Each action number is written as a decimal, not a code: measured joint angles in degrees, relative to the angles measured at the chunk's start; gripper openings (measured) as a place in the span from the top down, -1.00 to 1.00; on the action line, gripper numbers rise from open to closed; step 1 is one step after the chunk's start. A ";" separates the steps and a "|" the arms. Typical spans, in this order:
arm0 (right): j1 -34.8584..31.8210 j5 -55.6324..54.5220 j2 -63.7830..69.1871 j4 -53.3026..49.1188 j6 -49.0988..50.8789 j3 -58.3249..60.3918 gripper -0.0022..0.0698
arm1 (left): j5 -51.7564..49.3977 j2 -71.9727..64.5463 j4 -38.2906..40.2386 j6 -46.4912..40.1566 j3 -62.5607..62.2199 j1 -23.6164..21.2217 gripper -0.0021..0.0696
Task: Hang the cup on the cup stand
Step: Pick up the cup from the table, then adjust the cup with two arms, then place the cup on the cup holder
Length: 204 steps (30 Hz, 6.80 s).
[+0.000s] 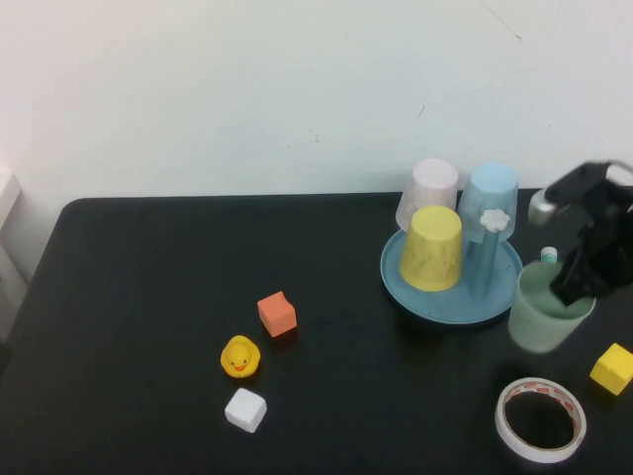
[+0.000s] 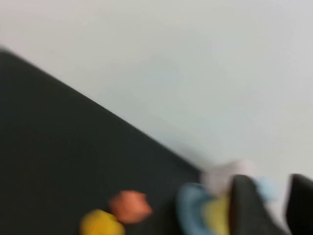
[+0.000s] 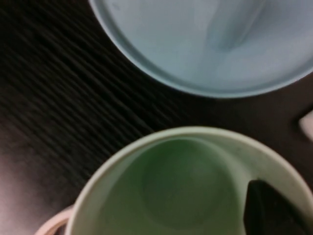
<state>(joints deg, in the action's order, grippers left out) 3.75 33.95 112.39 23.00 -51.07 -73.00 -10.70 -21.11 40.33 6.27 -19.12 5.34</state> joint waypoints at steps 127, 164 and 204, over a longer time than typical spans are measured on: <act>29.83 36.50 -42.37 -25.84 21.87 1.75 0.93 | -33.39 -33.27 56.23 -110.74 -31.00 0.22 -0.65; 29.80 32.31 -64.53 -33.12 35.29 28.71 0.94 | -14.65 -114.21 56.79 -101.58 -100.61 33.33 -0.65; 29.80 32.31 -64.53 -33.12 35.38 28.71 0.94 | -8.17 -124.80 57.55 -95.99 -105.56 33.45 -0.65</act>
<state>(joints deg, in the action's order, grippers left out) 33.55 66.26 47.85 -10.12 -15.69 -44.30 -18.87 -145.91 97.88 -89.72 -124.68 38.80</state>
